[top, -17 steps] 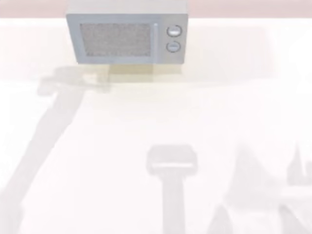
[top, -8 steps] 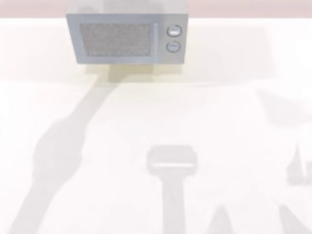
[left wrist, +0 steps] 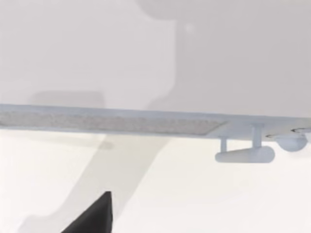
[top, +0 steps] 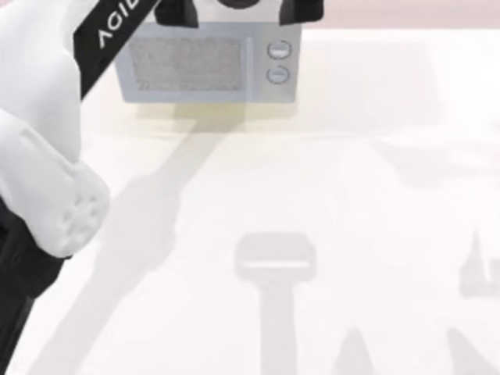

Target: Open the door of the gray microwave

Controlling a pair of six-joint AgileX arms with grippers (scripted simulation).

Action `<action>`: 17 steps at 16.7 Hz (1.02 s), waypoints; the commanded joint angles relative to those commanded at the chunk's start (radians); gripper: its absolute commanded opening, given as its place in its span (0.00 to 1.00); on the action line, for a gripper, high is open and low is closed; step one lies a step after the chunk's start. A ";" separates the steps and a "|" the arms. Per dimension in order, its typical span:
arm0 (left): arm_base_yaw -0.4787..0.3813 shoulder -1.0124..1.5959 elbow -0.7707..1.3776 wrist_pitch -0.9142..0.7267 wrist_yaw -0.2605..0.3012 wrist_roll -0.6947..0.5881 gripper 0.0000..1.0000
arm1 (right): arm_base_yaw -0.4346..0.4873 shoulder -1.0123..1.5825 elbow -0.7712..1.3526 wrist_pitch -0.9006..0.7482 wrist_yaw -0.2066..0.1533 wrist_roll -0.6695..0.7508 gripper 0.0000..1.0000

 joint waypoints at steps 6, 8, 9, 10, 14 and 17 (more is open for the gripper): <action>0.004 0.010 0.005 -0.002 0.001 -0.001 1.00 | 0.000 0.000 0.000 0.000 0.000 0.000 1.00; 0.005 0.010 -0.008 0.014 0.002 0.003 1.00 | 0.000 0.000 0.000 0.000 0.000 0.000 1.00; 0.008 0.012 -0.027 0.036 0.003 0.007 1.00 | 0.000 0.000 0.000 0.000 0.000 0.000 1.00; 0.012 0.015 -0.051 0.065 0.005 0.012 1.00 | 0.000 0.000 0.000 0.000 0.000 0.000 1.00; 0.035 0.031 -0.170 0.208 0.015 0.033 1.00 | 0.000 0.000 0.000 0.000 0.000 0.000 1.00; 0.046 0.040 -0.227 0.276 0.020 0.044 1.00 | 0.000 0.000 0.000 0.000 0.000 0.000 1.00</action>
